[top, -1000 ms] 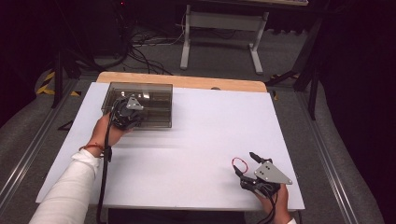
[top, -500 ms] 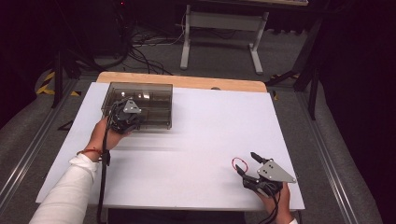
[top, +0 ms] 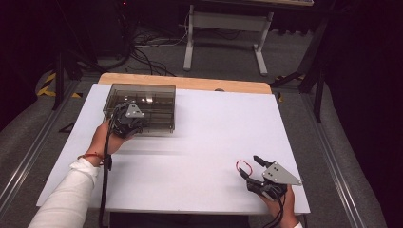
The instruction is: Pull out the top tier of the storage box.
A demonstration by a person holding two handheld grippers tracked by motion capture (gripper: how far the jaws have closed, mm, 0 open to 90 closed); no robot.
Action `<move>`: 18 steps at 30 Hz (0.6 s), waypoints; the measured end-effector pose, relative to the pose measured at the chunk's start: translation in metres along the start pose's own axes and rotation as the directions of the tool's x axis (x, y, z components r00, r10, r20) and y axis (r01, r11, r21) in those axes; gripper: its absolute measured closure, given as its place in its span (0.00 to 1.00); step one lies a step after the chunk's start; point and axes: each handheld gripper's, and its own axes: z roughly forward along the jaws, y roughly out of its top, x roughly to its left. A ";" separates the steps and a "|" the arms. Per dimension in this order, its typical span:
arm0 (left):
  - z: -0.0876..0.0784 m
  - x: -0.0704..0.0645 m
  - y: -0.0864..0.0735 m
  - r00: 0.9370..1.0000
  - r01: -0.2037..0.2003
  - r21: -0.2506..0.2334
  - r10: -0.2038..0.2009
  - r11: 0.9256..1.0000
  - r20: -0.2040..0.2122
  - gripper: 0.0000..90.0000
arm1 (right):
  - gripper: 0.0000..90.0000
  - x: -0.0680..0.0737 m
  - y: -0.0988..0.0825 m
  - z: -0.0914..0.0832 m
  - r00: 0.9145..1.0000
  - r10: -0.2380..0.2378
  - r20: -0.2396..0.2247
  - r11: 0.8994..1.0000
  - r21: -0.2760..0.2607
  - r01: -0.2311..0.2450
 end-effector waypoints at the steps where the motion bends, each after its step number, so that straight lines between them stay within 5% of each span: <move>1: 0.000 0.001 0.000 1.000 0.003 -0.001 -0.003 1.000 0.006 1.00 | 0.40 0.000 0.000 0.000 1.000 0.008 -0.001 1.000 0.000 -0.008; 18: -0.001 -0.002 0.002 1.000 -0.012 0.021 0.012 1.000 0.005 1.00 | 0.39 0.001 0.000 0.003 1.000 0.003 -0.024 0.999 0.033 -0.003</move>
